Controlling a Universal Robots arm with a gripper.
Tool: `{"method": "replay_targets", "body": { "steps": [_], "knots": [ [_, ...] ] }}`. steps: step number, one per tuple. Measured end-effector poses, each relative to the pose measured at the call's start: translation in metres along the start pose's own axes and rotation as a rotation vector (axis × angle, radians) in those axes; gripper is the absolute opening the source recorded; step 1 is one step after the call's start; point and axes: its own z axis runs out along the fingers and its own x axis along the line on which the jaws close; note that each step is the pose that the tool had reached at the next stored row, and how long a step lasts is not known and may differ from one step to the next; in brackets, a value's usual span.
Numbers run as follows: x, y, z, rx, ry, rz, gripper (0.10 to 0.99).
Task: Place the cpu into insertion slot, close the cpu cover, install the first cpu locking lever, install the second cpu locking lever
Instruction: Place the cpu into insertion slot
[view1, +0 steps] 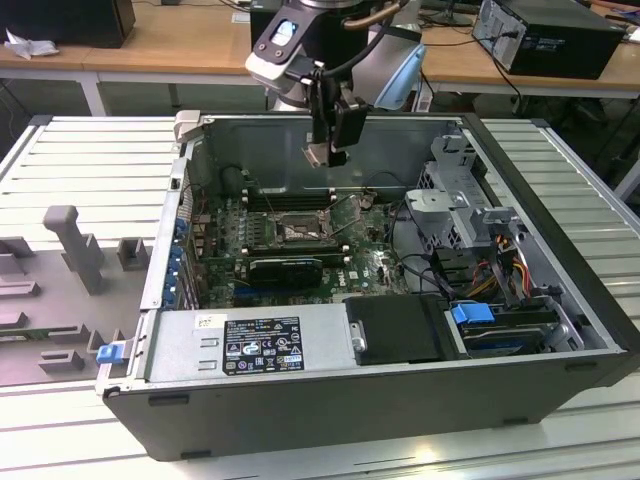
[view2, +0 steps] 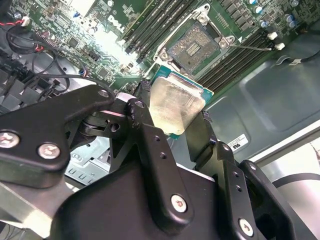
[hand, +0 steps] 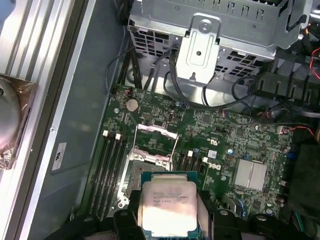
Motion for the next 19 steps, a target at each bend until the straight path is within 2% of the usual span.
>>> {"method": "replay_targets", "body": {
  "steps": [19],
  "knots": [
    [-0.0001, -0.0006, 0.007, -0.001, -0.0063, 0.071, 0.525]
  ]
}}
